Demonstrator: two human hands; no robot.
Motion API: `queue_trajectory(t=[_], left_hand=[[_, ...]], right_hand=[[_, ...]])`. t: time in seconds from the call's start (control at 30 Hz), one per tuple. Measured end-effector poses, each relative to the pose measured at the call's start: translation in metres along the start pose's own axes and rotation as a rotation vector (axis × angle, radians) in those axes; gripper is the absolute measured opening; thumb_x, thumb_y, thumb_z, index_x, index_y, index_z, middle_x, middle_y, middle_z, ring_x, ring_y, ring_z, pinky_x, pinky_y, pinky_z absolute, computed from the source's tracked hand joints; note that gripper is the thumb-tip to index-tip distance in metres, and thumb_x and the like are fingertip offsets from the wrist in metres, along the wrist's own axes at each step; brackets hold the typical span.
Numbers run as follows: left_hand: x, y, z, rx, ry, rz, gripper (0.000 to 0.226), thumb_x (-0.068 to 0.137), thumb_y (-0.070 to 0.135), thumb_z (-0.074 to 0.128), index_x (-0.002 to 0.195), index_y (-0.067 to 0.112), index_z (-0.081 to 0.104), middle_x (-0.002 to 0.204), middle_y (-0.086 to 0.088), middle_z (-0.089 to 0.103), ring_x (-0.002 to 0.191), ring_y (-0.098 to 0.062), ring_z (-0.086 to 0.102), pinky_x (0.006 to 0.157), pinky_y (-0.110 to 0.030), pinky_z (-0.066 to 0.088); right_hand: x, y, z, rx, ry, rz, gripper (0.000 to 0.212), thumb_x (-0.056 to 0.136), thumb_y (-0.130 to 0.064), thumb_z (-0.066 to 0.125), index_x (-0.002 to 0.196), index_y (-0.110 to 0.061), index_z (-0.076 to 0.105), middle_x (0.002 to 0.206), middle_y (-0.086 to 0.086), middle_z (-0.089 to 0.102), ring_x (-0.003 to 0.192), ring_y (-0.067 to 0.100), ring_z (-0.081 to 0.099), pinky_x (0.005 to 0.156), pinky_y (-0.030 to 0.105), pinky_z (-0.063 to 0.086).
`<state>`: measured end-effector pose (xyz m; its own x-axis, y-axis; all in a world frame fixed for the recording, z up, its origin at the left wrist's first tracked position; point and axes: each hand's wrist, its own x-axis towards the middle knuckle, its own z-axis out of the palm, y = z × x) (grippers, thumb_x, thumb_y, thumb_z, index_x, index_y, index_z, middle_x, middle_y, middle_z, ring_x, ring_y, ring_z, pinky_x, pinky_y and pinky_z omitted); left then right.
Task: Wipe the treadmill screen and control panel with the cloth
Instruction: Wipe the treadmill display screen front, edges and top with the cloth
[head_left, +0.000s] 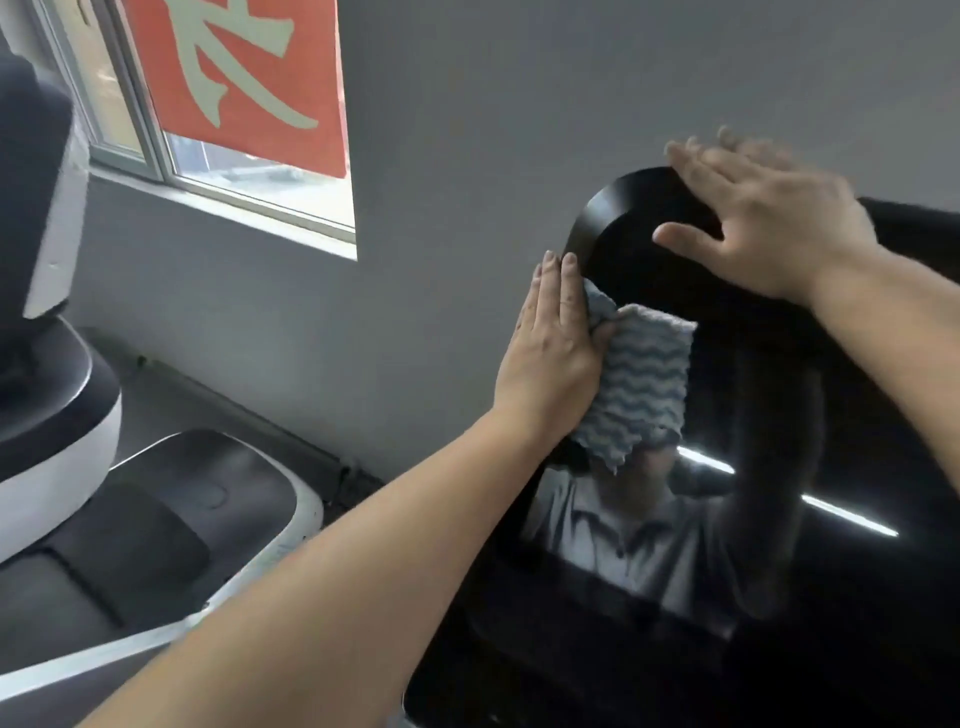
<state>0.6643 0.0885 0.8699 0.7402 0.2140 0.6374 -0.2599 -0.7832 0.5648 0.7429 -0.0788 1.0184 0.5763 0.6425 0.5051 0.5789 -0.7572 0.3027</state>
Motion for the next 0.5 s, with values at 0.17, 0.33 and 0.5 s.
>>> queue_trajectory(t=[0.17, 0.33, 0.5], left_hand=[[-0.143, -0.037, 0.003, -0.028, -0.070, -0.132, 0.072, 0.103, 0.042, 0.035, 0.157, 0.009, 0.000, 0.166, -0.008, 0.001, 0.153, -0.015, -0.001, 0.125, -0.034, 0.011], [-0.207, -0.051, 0.003, 0.022, -0.106, -0.181, 0.079, 0.094, 0.051, 0.027, 0.153, 0.009, -0.006, 0.165, -0.005, -0.002, 0.153, -0.017, 0.000, 0.124, -0.037, 0.013], [-0.115, -0.029, 0.005, 0.036, -0.053, -0.127, 0.079, 0.099, 0.043, 0.044, 0.156, 0.001, 0.007, 0.164, -0.017, 0.010, 0.153, -0.026, 0.006, 0.124, -0.040, 0.015]], right_hand=[[0.008, 0.014, 0.016, 0.015, 0.011, -0.001, 0.091, 0.087, -0.087, 0.014, 0.159, -0.031, 0.003, 0.165, 0.000, 0.022, 0.153, 0.023, 0.017, 0.115, 0.061, 0.029], [0.011, 0.019, 0.039, -0.017, 0.012, -0.074, 0.087, 0.089, -0.085, 0.021, 0.156, -0.034, -0.001, 0.163, 0.001, 0.026, 0.149, 0.029, 0.026, 0.106, 0.068, 0.036], [0.013, 0.023, 0.034, -0.004, 0.057, -0.036, 0.090, 0.089, -0.085, 0.020, 0.157, -0.027, 0.005, 0.161, 0.008, 0.032, 0.149, 0.029, 0.024, 0.112, 0.064, 0.030]])
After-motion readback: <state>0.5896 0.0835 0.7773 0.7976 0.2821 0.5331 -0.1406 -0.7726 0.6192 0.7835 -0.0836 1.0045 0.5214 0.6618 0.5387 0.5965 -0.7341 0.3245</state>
